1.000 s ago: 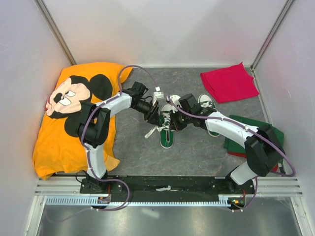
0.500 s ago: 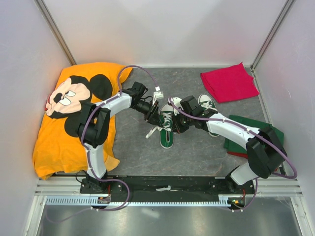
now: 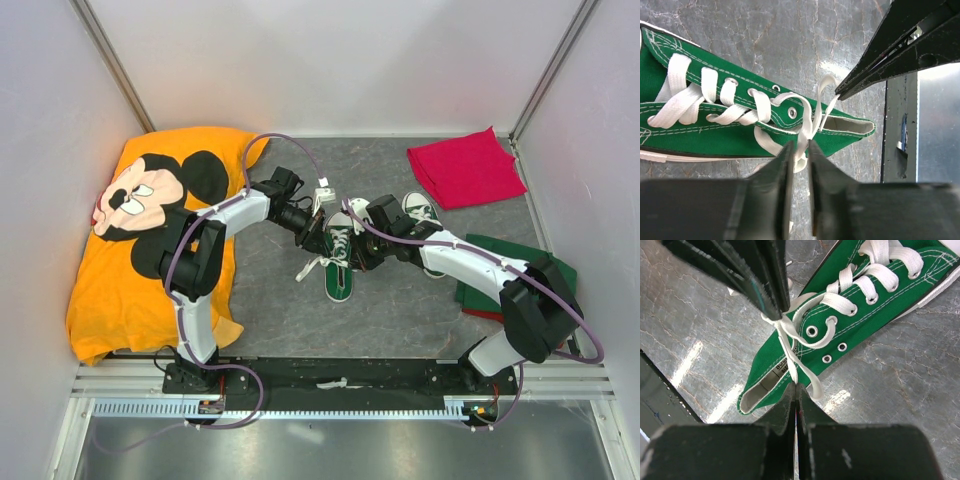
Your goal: Tie the shoes
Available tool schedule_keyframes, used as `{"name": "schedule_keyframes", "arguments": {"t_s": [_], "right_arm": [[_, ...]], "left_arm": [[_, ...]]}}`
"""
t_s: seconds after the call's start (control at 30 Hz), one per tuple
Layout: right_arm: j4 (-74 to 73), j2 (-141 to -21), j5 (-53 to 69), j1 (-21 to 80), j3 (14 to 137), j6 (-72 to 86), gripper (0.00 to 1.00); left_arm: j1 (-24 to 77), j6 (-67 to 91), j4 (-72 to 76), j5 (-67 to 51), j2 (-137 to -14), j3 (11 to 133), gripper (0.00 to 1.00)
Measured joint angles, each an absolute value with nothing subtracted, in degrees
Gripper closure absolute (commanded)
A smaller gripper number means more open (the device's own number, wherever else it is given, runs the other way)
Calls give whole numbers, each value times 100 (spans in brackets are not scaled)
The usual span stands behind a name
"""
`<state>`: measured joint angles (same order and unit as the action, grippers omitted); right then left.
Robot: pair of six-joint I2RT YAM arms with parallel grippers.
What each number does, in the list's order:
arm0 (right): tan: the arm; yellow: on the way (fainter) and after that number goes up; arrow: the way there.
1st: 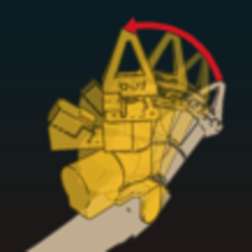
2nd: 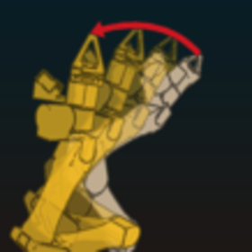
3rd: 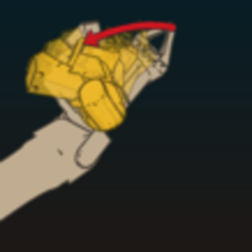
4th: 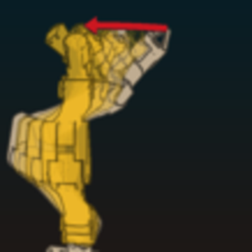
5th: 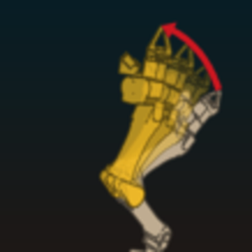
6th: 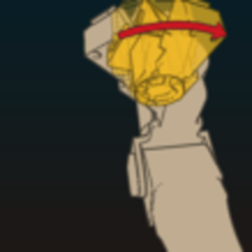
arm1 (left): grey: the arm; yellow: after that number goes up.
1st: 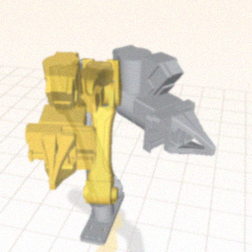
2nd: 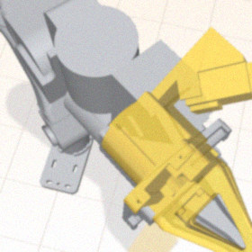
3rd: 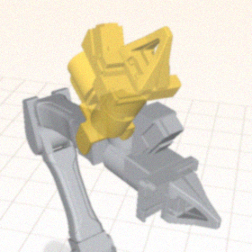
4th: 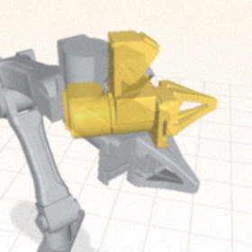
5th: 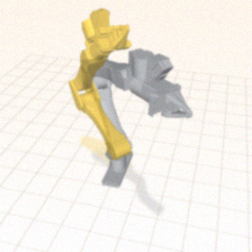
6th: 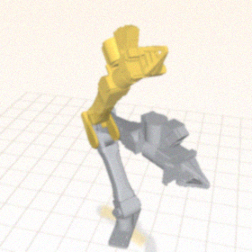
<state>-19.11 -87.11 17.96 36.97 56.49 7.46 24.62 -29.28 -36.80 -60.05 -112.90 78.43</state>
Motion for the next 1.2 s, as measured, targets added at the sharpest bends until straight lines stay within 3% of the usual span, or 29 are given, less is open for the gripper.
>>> {"name": "schedule_keyframes", "arguments": {"t_s": [0.1,0.8,1.03,1.2], "right_arm": [[-1914,-8711,1802,3695,5638,744,100],[-1785,-8873,1804,3691,5640,821,100],[-1769,-8932,1809,3691,5640,847,100],[-1787,-8816,1811,3691,5638,814,100]], "left_arm": [[2462,-2915,-3653,-6007,-11288,7843,98],[2445,-2167,-3103,-6263,-10901,7706,99],[2445,-2088,-2987,-6139,-10866,7596,67],[2453,-2187,-2989,-5896,-10818,7496,60]]}}
